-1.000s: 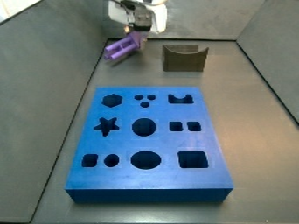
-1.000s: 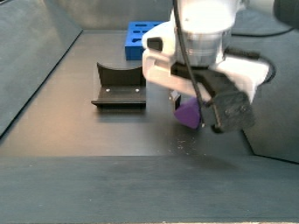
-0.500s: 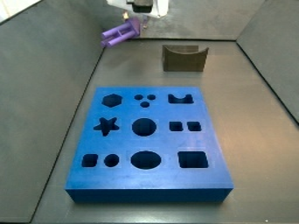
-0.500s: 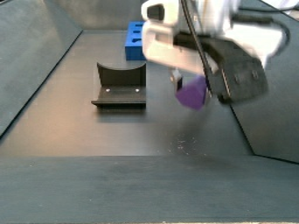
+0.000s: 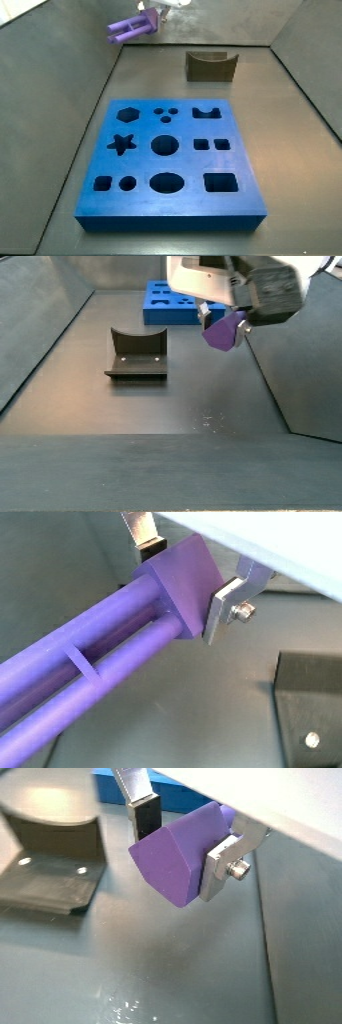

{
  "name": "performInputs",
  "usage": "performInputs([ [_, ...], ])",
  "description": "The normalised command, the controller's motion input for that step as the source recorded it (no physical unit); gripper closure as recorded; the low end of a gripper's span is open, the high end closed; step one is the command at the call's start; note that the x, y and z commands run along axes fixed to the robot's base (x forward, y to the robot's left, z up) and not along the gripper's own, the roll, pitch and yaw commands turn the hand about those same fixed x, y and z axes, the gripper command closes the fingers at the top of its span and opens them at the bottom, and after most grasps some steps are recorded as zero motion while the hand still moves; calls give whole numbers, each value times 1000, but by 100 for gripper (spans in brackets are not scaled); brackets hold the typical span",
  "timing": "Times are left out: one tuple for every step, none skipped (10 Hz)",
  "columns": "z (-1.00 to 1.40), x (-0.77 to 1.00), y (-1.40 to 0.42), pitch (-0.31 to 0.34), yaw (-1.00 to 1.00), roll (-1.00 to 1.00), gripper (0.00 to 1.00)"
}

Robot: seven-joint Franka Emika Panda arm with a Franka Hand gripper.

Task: Pick up the 3 prong object. Move up. Rotate the 3 prong object. Place the 3 prong object on the fixture. Regrasp the 3 prong object. Move to above the board. Insert the 3 prong object.
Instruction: Rotate the 3 prong object.

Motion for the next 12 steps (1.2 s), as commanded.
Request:
performInputs([
  [-103, 29, 36, -2, -1000, -3, 100],
  [-53, 30, 28, -3, -1000, -4, 100],
  [-42, 30, 26, -4, -1000, -5, 100],
  [-39, 31, 23, -4, -1000, -5, 100],
  [-39, 31, 22, -4, -1000, -6, 100],
  [-38, 32, 20, -5, -1000, -6, 100],
  [-38, 32, 19, -5, -1000, -7, 100],
  [-38, 32, 17, -5, -1000, -8, 100],
  [-38, 32, 16, -5, -1000, -9, 100],
  [-37, 32, 16, -6, -1000, -9, 100],
  [-37, 32, 15, -6, -1000, -10, 100],
  [-38, 31, 15, -6, -1000, -11, 100],
])
